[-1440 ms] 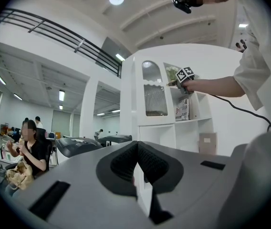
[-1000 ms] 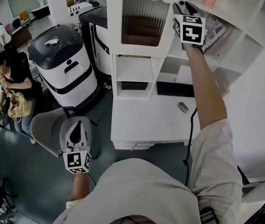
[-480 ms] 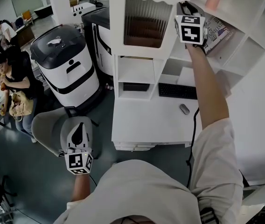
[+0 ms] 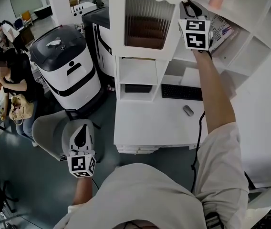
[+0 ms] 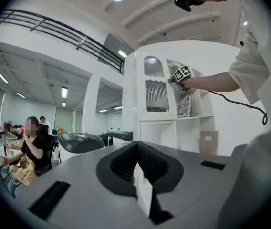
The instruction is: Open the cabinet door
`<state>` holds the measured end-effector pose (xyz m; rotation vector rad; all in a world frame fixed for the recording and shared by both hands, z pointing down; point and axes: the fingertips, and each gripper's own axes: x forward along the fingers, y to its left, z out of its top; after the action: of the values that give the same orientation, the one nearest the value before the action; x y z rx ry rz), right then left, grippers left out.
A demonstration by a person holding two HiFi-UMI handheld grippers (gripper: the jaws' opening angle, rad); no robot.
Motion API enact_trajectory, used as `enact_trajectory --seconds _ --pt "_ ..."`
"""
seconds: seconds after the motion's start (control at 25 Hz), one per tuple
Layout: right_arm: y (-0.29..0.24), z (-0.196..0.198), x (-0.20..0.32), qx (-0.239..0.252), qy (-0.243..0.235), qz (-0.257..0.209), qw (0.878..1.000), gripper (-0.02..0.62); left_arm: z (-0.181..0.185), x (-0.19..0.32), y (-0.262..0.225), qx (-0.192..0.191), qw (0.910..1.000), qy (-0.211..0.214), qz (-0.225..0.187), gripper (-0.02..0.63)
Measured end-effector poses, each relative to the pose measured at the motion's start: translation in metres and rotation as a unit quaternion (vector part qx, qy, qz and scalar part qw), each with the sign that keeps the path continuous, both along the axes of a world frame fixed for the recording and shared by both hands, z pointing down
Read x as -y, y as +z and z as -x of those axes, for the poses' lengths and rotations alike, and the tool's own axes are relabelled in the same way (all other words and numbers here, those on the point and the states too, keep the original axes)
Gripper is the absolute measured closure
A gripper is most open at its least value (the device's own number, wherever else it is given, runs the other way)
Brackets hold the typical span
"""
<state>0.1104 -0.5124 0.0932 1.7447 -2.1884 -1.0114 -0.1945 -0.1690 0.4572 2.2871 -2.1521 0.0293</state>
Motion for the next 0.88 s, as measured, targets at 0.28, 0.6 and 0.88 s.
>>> enact_trajectory --seconds 0.28,0.6,0.88 --pt "0.000 0.001 -0.012 -0.016 -0.015 -0.014 1.000 0.509 -0.007 0.009 -0.002 0.002 0.9999 0.012 -0.002 0.607" --pt "0.002 0.004 -0.032 -0.054 -0.026 -0.034 0.998 0.512 -0.014 0.016 -0.002 0.004 0.9996 0.029 -0.004 0.607" --pt "0.002 0.007 -0.048 -0.087 -0.027 -0.063 0.994 0.514 -0.021 0.022 0.000 0.003 0.9991 0.042 -0.001 0.607"
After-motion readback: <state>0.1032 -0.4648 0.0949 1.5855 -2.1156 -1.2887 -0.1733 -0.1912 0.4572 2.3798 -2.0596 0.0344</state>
